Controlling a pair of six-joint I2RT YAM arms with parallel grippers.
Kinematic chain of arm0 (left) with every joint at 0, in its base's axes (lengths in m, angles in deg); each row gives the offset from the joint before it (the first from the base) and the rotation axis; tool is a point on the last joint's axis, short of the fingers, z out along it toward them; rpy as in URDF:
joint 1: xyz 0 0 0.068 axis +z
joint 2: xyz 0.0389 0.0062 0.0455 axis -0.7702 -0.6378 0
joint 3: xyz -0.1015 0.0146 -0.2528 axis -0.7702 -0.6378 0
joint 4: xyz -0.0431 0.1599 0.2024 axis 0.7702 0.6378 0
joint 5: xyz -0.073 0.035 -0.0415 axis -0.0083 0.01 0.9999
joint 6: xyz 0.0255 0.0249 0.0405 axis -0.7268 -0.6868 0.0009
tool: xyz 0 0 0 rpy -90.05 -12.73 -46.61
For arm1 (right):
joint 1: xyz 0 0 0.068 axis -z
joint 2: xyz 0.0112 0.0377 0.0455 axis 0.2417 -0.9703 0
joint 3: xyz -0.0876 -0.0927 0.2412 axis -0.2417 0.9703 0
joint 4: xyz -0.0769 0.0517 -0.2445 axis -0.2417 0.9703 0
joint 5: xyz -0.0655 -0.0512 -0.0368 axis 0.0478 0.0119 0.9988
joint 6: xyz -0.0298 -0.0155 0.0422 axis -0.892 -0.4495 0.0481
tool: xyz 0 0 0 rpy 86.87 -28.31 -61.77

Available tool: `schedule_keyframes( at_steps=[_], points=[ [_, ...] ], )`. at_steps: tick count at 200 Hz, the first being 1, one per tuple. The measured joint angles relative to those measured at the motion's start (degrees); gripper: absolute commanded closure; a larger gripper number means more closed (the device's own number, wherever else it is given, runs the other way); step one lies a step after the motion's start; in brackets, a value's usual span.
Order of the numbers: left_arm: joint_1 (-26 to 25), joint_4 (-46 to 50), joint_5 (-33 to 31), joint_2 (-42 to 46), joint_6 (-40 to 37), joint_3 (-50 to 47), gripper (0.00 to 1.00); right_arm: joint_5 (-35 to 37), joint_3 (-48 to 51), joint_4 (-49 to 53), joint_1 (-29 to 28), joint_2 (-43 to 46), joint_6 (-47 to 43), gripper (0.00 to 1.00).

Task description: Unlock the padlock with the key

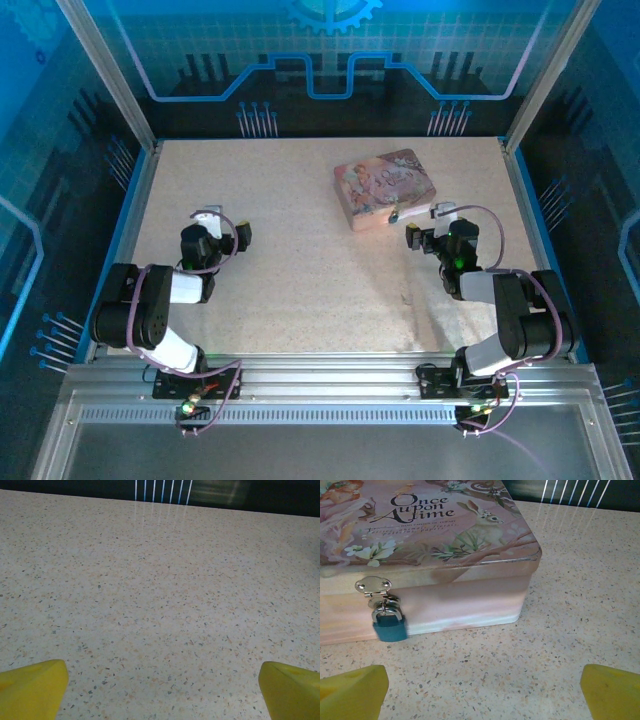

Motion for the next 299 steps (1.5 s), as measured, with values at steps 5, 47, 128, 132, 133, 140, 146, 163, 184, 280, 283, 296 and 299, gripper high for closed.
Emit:
schedule_keyframes(
  at_steps=[5,47,128,132,133,140,146,163,184,280,283,296,299],
  points=[
    [0.0,0.0,0.0,0.0,0.0,0.0,0.01,0.0,0.0,0.0,0.0,0.0,0.0,0.0],
    [0.0,-0.04,-0.02,0.0,0.02,0.0,0.01,-0.22,-0.02,0.13,0.0,0.02,0.02,0.0],
    [0.0,5.99,-1.77,11.08,0.07,-0.76,0.01,-0.9,-5.99,16.06,0.2,10.62,1.44,0.0],
    [0.0,6.91,-1.95,11.91,0.11,-0.66,0.01,-1.07,-6.45,17.09,0.28,11.02,1.73,0.0],
    [0.0,7.13,-1.97,12.04,0.11,-0.61,0.01,-1.11,-6.54,17.29,0.28,11.08,1.81,0.0],
    [-0.02,9.53,-2.25,13.68,0.61,-0.02,0.01,-1.31,-7.41,18.93,0.39,11.43,2.34,0.0],
    [-0.02,12.09,-2.62,14.97,1.62,0.81,0.01,-1.31,-8.46,20.85,0.44,11.58,2.97,0.0],
    [0.0,19.67,-2.86,17.75,5.81,4.98,0.01,-1.81,-12.66,27.34,0.85,11.5,5.14,0.0],
    [0.0,24.57,-0.72,18.73,13.46,10.38,0.01,-4.81,-18.93,33.75,2.75,9.92,7.45,0.0],
    [-12.5,35.41,8.04,5.01,34.07,25.05,0.01,-20.68,-39.32,42.4,8.87,-11.43,16.52,0.0],
    [-13.03,35.54,8.2,4.2,34.47,25.79,0.01,-20.83,-40.0,42.6,8.92,-12.13,16.72,0.0],
    [-14.86,35.67,8.66,0.72,35.26,28.79,0.01,-21.42,-42.97,43.3,9.09,-15.43,17.57,0.0],
    [-15.28,35.67,8.79,-0.13,35.34,29.42,0.01,-21.59,-43.65,43.39,9.16,-16.24,17.73,0.0]
  ],
)
